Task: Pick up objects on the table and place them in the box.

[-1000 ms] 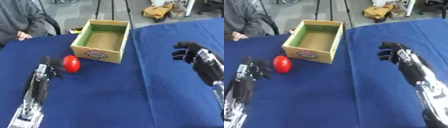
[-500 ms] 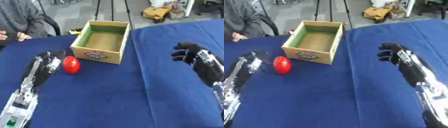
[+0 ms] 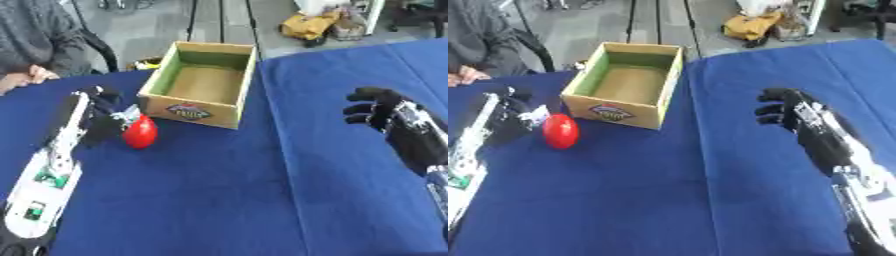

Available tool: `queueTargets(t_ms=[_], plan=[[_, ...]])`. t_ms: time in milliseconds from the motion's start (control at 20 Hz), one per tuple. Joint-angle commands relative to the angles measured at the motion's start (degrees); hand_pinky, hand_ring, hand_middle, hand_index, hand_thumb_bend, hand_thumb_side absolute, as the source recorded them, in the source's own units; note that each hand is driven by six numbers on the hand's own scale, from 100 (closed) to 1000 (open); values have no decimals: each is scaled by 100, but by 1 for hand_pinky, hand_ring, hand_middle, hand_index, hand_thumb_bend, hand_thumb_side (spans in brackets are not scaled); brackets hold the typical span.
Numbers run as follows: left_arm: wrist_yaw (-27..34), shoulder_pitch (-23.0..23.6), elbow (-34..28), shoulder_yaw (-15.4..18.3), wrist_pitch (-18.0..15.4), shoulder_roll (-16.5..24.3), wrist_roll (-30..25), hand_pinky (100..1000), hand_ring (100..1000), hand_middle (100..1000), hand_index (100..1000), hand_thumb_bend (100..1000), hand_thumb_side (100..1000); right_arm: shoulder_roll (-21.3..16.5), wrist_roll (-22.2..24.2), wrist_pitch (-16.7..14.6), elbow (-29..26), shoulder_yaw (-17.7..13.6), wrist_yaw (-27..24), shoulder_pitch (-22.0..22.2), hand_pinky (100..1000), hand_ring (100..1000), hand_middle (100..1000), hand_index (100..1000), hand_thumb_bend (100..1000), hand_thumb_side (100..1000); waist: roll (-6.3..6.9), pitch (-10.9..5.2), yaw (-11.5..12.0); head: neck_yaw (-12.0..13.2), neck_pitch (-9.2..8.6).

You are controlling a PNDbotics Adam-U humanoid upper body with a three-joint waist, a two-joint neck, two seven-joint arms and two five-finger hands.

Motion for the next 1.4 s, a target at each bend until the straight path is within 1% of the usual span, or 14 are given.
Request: queueTargets(t_ms=[50,150,200,250,300,450,550,750,800,1000,1300,1400], plan=[[-472,-307,389,35,153,9,-21,499,607,633,729,798,488,-53,29,-11,-65,12,-22,-49,750,747,761,836,179,768,-33,-84,-19,21,-53],[-742,-488,712,31,186,-42,-64,512,610,635,737,777,453,-50,42,-7,-62,25,-20,-52,750,747,761,836,180,768,-30,-87,-50,28,-57],[-871,-566,858,37,191,-68,-78,513,609,635,738,774,450,-48,49,-5,-60,30,-19,-53,750,747,761,836,180,768,-28,-88,-63,32,-58],[-994,-639,999,54,207,-95,-75,519,608,633,748,727,427,-47,54,-3,-58,35,-18,-53,750,747,761,836,180,769,-25,-91,-77,39,-57],[-1110,-710,1133,69,219,-128,-60,526,611,636,747,716,423,-45,61,0,-56,41,-17,-54,750,747,761,836,179,770,-23,-92,-91,45,-58],[-1428,-882,1513,126,263,-227,0,529,607,642,753,634,418,-42,77,5,-49,54,-10,-54,750,747,761,836,180,770,-21,-99,-130,63,-61],[-1640,-980,1749,148,285,-289,30,538,611,646,756,616,414,-39,84,7,-46,61,-13,-58,750,747,761,836,180,770,-18,-105,-152,78,-59],[-1969,-1109,2085,192,259,-371,7,544,613,647,758,611,414,-36,99,10,-43,72,-19,-62,750,747,761,836,180,770,-17,-111,-175,87,-55],[-2026,-1135,2141,197,261,-378,-5,556,617,652,764,595,415,-36,103,11,-42,76,-19,-63,750,747,760,836,180,771,-16,-113,-187,94,-54],[-2403,-1299,2453,228,289,-435,-146,558,617,654,768,588,416,-33,131,16,-35,102,-15,-70,750,747,761,836,179,772,-11,-116,-251,131,-51],[-2724,-1318,2668,244,307,-446,-392,572,624,663,779,582,414,-31,149,19,-29,112,-6,-76,750,748,761,836,179,773,-1,-108,-300,143,-61],[-2832,-1301,2724,253,317,-456,-496,573,624,665,781,595,410,-28,153,20,-28,113,-4,-78,750,748,761,836,179,773,0,-108,-302,136,-62]])
